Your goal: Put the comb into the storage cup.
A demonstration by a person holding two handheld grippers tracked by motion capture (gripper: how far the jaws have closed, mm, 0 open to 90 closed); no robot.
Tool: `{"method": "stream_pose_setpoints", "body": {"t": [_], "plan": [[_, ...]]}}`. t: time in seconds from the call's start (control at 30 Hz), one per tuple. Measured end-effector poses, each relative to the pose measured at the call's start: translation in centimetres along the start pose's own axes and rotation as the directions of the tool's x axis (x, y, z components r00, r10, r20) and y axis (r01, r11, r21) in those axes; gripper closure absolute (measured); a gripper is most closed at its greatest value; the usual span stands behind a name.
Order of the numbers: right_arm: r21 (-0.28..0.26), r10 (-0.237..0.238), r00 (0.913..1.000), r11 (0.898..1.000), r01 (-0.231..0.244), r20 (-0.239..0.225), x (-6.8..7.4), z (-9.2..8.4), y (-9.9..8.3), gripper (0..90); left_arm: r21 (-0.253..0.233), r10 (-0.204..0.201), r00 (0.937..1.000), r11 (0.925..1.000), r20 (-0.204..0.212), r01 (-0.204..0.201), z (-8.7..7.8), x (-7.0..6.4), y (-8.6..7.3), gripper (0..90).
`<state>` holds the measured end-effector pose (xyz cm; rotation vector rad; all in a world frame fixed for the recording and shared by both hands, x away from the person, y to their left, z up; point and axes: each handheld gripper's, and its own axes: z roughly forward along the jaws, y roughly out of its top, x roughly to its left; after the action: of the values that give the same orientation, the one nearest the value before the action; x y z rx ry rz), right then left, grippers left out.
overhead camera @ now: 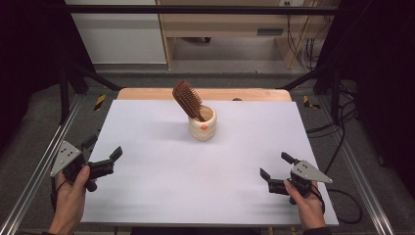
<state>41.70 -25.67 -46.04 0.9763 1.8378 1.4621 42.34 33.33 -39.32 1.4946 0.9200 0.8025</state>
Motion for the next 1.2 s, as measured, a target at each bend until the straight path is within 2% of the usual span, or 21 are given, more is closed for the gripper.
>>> {"method": "stream_pose_setpoints", "body": {"t": [0.17,0.33,0.67,1.07,1.2], "plan": [[0.001,-0.001,1.0000,1.000,0.001,-0.003,0.0,0.0,0.0,3.6,0.003,-0.008,1.0000,1.0000,-0.001,0.008,-0.4,0.2,-0.8,1.5],[-0.001,0.005,1.0000,1.000,-0.005,-0.005,0.0,0.0,-0.1,3.7,0.022,0.034,0.9994,0.9992,0.006,-0.034,-0.5,0.1,-1.5,1.6],[-0.005,0.006,0.9999,1.000,-0.006,-0.011,0.1,-0.1,-0.1,3.7,0.026,0.007,0.9999,0.9996,0.013,-0.008,-1.0,-0.3,-3.0,1.6],[-0.003,0.004,0.9998,1.000,-0.004,-0.022,0.3,0.1,-0.2,3.7,0.018,-0.007,0.9995,0.9998,0.031,0.006,-1.4,-0.9,-3.5,1.6],[-0.004,0.005,0.9997,1.000,-0.005,-0.023,0.3,0.1,-0.2,3.7,0.024,0.000,0.9993,0.9997,0.038,-0.001,-1.3,-1.2,-3.7,1.6]]}}
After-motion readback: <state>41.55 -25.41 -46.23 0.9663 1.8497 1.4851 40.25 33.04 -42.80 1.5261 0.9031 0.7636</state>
